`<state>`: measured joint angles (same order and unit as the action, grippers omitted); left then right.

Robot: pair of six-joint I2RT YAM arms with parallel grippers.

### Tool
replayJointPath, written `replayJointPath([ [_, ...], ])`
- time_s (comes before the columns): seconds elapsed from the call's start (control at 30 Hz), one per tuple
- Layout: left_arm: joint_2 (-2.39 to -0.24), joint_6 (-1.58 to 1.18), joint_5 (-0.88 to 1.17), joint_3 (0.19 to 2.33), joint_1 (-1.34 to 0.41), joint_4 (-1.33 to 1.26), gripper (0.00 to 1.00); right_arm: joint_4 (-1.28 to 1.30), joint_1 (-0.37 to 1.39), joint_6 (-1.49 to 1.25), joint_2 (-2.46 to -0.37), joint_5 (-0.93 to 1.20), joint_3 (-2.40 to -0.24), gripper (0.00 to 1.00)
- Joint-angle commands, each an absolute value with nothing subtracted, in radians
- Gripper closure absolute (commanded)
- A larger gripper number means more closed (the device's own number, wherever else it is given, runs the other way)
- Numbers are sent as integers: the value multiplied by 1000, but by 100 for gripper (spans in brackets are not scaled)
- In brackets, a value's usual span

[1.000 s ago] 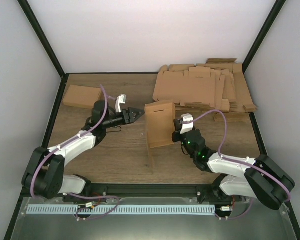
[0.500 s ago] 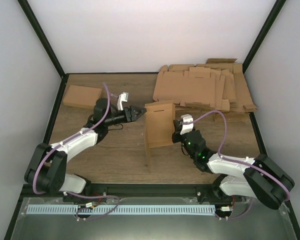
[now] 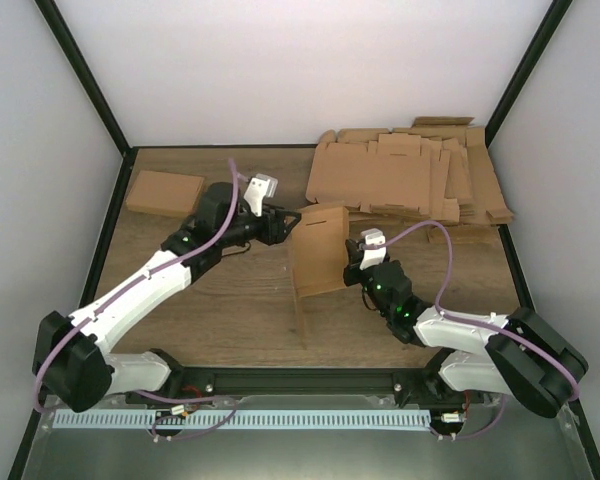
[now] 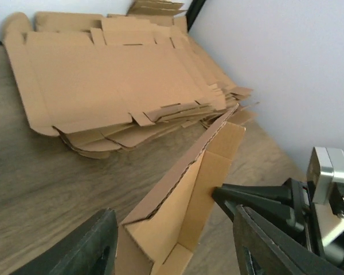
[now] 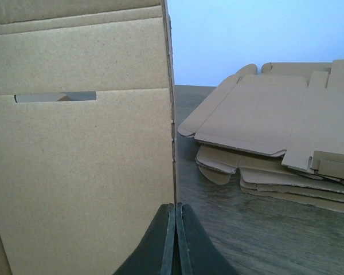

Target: Fold the paper box

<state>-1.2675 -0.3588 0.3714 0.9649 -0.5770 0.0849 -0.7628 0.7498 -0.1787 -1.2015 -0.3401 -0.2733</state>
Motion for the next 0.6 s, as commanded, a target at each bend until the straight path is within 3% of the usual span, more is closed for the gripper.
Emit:
replayJointPath([
  [0.0, -1291, -244, 103, 1067, -656, 294, 42, -816, 759, -164, -1204, -344, -272, 99],
  [0.57, -1407, -254, 18, 1179, -681, 317, 47, -813, 759, -162, -1187, -336, -265, 99],
])
